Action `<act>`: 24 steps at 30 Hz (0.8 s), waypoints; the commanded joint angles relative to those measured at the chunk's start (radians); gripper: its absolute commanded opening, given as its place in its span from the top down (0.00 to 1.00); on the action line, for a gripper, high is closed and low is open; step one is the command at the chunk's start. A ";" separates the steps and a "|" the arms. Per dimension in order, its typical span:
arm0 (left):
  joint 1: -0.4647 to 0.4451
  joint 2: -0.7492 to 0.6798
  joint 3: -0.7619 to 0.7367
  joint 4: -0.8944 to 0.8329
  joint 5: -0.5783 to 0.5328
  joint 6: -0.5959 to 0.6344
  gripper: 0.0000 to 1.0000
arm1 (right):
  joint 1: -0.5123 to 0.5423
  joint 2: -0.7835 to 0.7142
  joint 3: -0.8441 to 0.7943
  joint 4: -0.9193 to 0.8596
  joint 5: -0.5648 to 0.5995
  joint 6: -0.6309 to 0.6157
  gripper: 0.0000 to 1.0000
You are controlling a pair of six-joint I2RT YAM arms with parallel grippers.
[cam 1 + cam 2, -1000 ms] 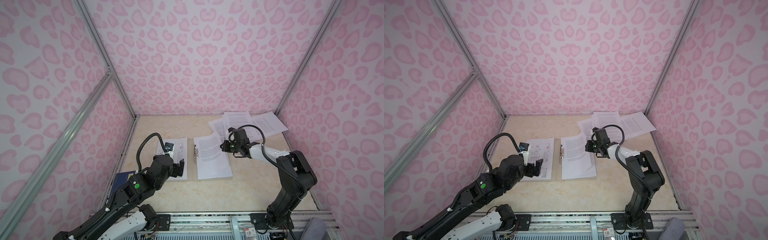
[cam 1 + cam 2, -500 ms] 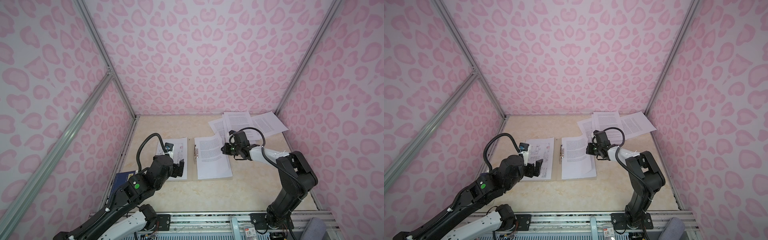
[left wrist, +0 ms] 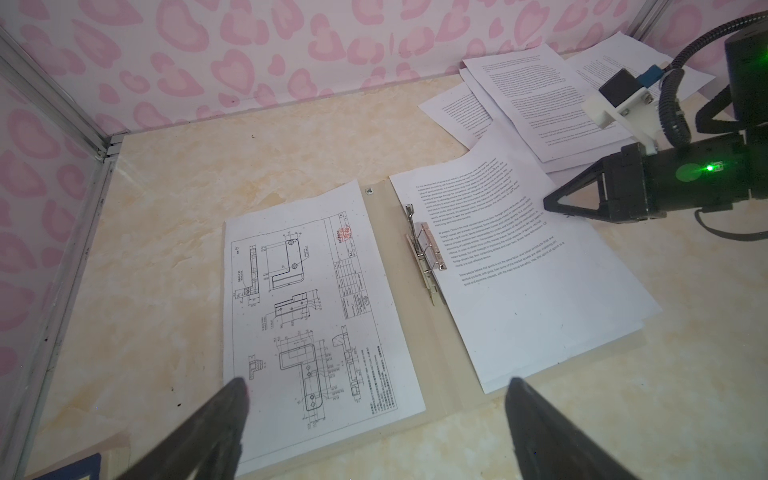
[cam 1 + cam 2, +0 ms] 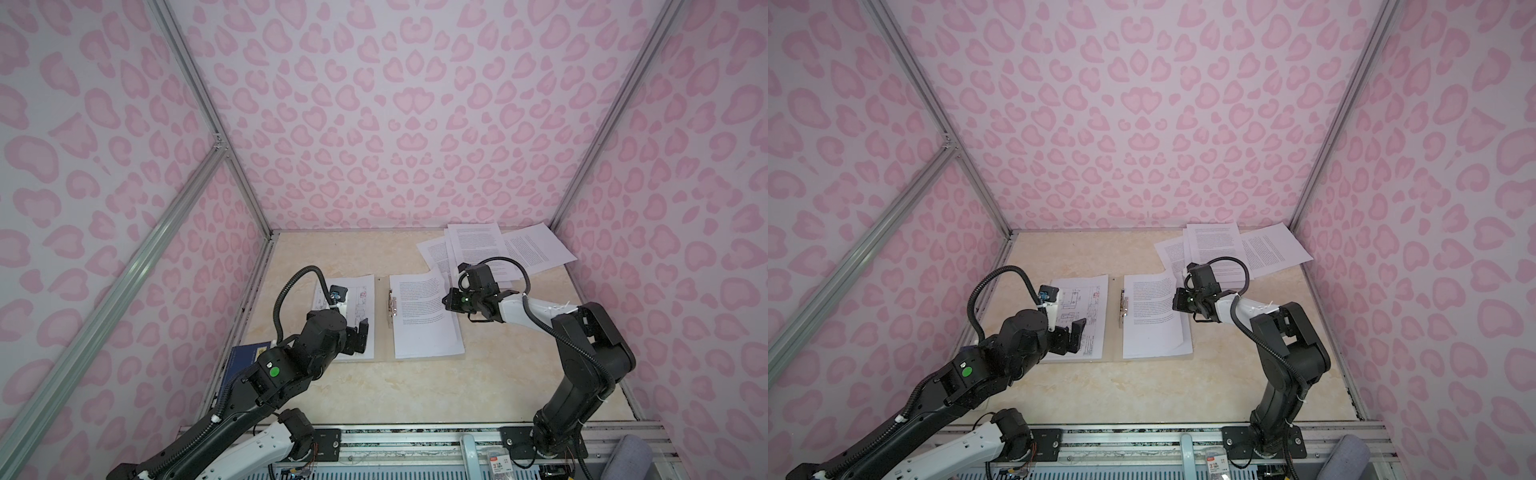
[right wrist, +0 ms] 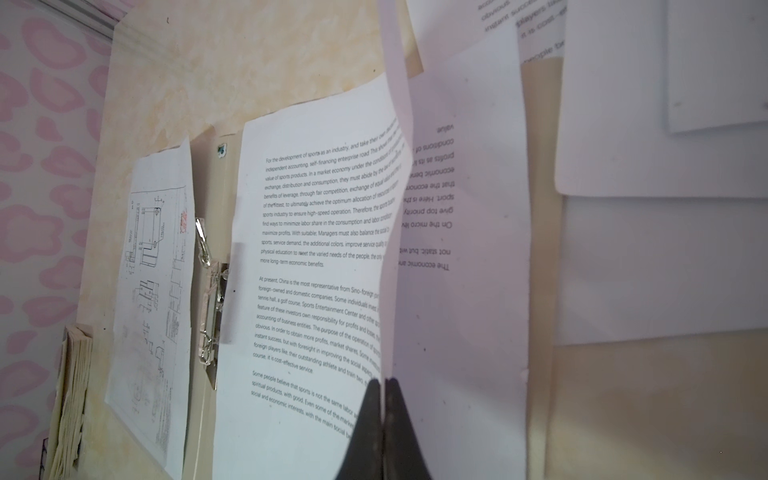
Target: Put the files into the folder
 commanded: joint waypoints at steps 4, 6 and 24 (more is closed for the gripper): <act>0.001 0.000 -0.005 0.013 0.001 0.006 0.03 | 0.000 -0.005 -0.021 0.013 0.002 0.000 1.00; 0.002 0.000 -0.004 0.013 0.004 0.006 0.03 | -0.002 -0.022 -0.029 0.011 0.002 0.000 1.00; 0.003 -0.011 -0.007 0.013 0.011 0.005 0.03 | 0.006 -0.019 -0.041 0.012 -0.003 0.000 1.00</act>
